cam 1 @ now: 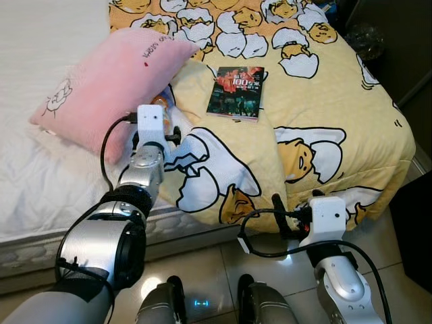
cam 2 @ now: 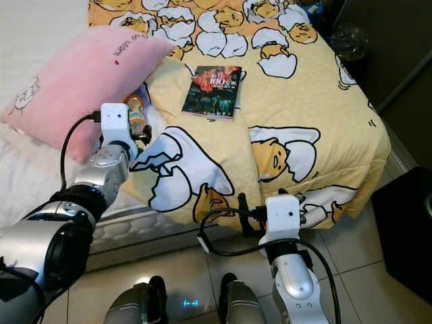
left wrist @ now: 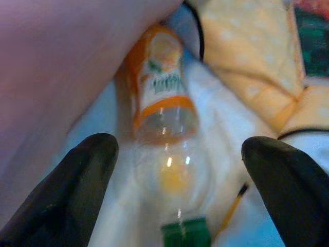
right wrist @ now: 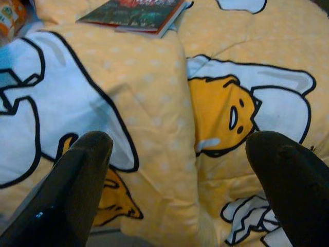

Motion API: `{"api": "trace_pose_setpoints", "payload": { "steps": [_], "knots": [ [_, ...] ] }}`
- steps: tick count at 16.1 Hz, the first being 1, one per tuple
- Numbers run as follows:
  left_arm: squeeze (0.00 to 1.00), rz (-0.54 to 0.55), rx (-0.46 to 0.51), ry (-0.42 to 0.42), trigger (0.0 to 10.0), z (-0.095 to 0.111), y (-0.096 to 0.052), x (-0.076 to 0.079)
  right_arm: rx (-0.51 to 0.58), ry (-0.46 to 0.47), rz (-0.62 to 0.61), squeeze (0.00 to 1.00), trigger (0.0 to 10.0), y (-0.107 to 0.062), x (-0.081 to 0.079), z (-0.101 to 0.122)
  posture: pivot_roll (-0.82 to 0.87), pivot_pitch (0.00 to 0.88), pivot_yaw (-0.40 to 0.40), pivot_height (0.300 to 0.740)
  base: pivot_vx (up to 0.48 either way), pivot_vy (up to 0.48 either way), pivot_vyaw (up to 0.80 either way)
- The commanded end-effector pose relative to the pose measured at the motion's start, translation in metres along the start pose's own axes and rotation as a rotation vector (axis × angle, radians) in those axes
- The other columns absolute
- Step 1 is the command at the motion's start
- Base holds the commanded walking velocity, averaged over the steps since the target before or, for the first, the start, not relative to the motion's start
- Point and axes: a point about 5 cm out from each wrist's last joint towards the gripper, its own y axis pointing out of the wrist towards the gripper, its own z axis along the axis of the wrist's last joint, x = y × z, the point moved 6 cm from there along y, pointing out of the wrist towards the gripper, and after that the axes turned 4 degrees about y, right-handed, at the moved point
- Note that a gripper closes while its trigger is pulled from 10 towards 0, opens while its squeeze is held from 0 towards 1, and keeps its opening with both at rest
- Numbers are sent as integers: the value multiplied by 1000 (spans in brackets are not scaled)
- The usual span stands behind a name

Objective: Clean up the room

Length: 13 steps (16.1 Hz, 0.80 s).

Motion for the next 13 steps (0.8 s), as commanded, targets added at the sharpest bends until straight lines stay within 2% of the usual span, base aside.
{"api": "trace_pose_setpoints", "payload": {
  "steps": [1,2,3,4,6,7,8,9,11,13],
  "knots": [
    [1000,-11,-56,-18,10000,-16,-2,2,6,-5,5,0,10000,-3,0,5,-278,213,-46,740,0,0,0],
    [824,-14,-75,-27,10000,-20,-2,3,5,-9,10,0,10000,-4,1,6,-290,213,-51,740,0,0,0],
    [0,-18,-93,-33,10000,-26,-3,5,3,-19,11,0,10000,-6,3,7,-306,212,-60,740,0,0,0],
    [0,-38,-111,-101,10000,-31,-5,11,1,-27,7,0,10000,-7,6,7,-315,212,-64,740,0,0,0],
    [0,-44,-137,-169,10000,-41,-7,16,0,-42,3,0,10000,-12,11,10,-337,207,-72,740,0,0,0],
    [0,-62,-141,-169,10000,-42,-8,21,-7,-44,-5,0,10000,-12,14,8,-330,204,-74,740,0,0,0],
    [0,-78,-138,-155,588,-41,-8,26,-11,-42,-7,0,10000,-12,13,7,-323,202,-74,740,0,0,0],
    [0,-78,-145,-124,0,-43,-8,27,-9,-38,-3,0,10000,-11,10,8,-320,200,-74,740,0,0,0],
    [0,-44,-154,-81,0,-47,-9,20,-7,-29,2,0,10000,-10,7,10,-315,200,-74,740,0,0,0],
    [0,-11,-135,-87,0,-46,-8,10,-14,-30,-1,0,10000,-11,10,8,-314,206,-75,740,0,0,0]
  ]
}}
